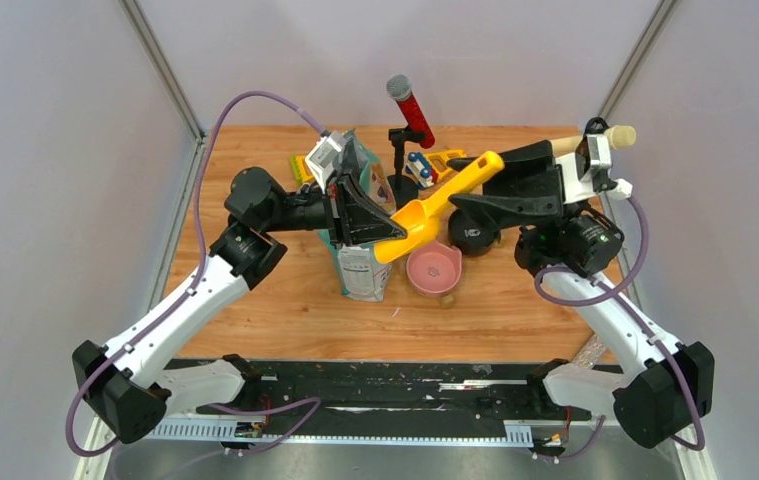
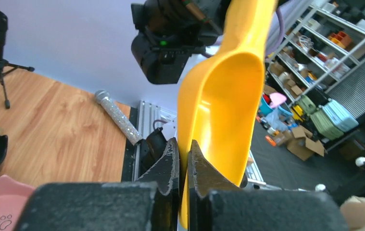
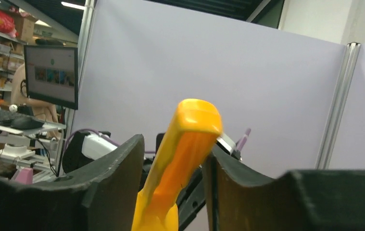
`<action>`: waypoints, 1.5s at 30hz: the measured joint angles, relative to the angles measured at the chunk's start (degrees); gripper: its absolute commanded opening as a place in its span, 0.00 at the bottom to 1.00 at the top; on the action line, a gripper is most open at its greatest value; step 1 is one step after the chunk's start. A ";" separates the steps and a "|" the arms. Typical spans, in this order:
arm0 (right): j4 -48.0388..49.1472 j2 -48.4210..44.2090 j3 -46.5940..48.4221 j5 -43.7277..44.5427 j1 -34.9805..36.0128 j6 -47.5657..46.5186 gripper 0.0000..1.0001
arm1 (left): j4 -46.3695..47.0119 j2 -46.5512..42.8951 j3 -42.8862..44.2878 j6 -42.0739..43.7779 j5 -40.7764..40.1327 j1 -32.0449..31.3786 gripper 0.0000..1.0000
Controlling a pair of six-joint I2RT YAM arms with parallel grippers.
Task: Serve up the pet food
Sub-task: Pick up the spatula from the center of the board.
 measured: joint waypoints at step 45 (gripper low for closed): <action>-100.74 -27.10 -2.60 20.24 0.20 -16.81 1.00 | -66.03 3.91 31.52 73.29 -17.55 -0.52 0.00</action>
